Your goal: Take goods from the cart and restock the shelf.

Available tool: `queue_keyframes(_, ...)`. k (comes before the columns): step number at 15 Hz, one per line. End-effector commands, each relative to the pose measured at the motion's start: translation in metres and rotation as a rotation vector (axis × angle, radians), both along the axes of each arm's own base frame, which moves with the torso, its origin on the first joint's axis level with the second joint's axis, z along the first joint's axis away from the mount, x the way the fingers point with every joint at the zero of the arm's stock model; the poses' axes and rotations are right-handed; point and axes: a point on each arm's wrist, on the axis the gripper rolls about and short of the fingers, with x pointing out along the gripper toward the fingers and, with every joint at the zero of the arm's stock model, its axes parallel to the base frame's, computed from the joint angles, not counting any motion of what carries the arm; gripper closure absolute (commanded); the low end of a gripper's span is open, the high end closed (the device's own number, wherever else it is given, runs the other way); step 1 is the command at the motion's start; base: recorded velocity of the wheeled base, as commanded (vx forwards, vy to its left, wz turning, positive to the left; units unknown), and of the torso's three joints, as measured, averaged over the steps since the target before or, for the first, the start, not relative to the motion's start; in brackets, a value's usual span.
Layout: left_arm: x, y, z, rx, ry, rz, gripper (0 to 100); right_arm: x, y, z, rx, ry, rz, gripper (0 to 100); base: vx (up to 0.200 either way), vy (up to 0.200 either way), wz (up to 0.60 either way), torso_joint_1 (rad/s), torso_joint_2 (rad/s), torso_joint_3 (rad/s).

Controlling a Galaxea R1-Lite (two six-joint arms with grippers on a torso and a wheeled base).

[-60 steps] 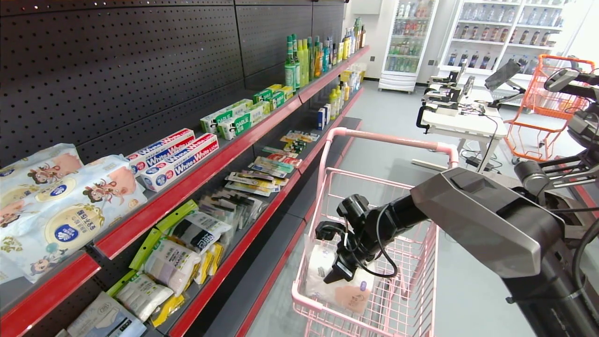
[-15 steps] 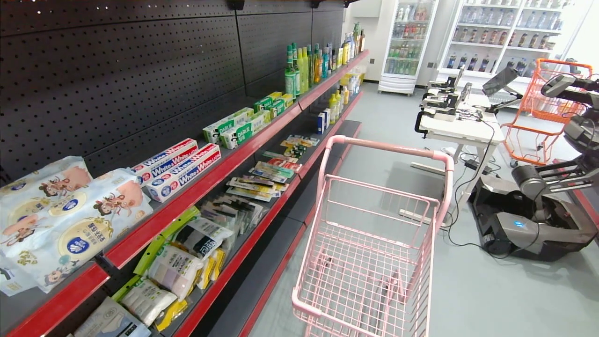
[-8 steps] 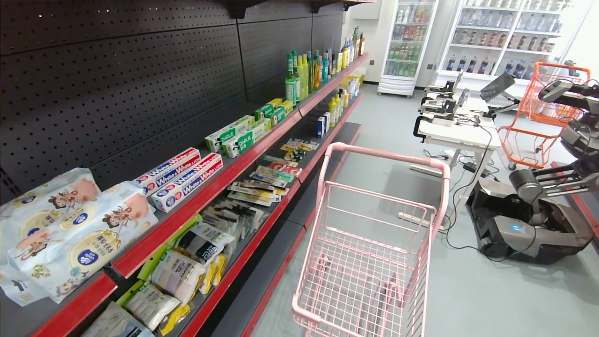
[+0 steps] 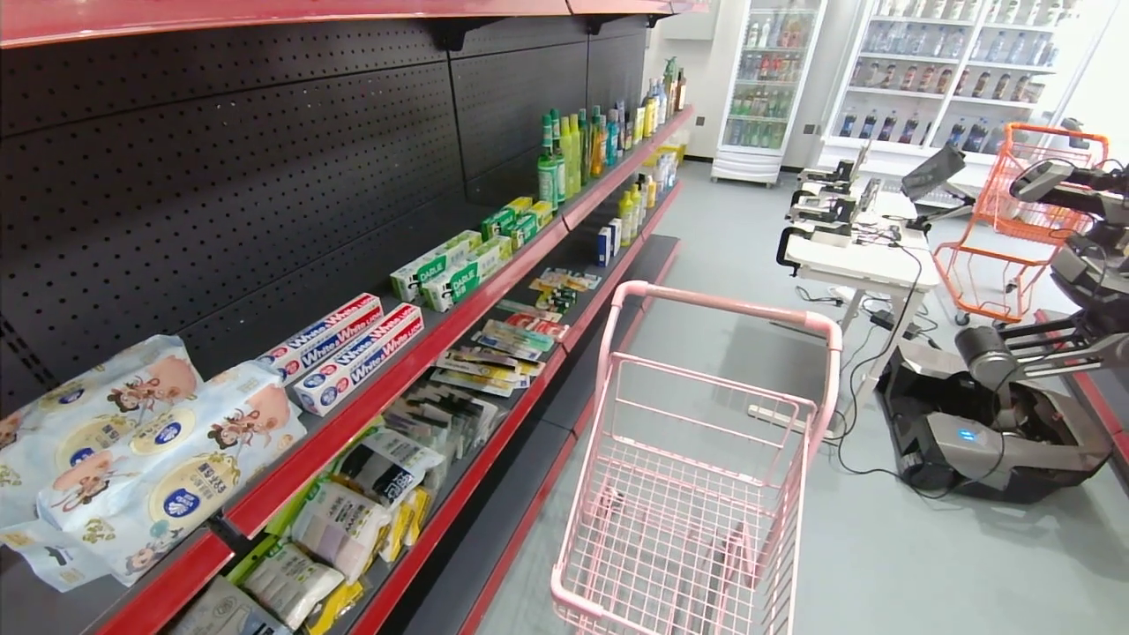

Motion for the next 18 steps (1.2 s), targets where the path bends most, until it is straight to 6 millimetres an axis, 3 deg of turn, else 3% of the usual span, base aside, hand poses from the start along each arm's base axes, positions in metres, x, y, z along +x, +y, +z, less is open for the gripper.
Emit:
queue_keyframes(1, 0.0001, 0.0000, 0.0001, 0.000, 0.001, 0.001, 0, 0.0008, -0.0001, 0.0001, 0.001, 0.003, 0.000, 100, 0.000, 0.000, 0.00, 0.100, -0.24, -0.124)
queue_keyframes(7, 0.0001, 0.0000, 0.0001, 0.000, 0.001, 0.001, 0, 0.0020, -0.0002, -0.0005, -0.034, 0.020, -0.001, 100, 0.000, 0.000, 0.00, 0.076, -0.16, -0.082)
queue_keyframes(18, 0.0001, 0.0001, 0.0001, 0.000, 0.001, 0.001, 0, 0.0055, 0.0000, -0.0054, -0.030, 0.045, 0.023, 100, 0.000, 0.000, 0.60, 0.005, 0.00, -0.001)
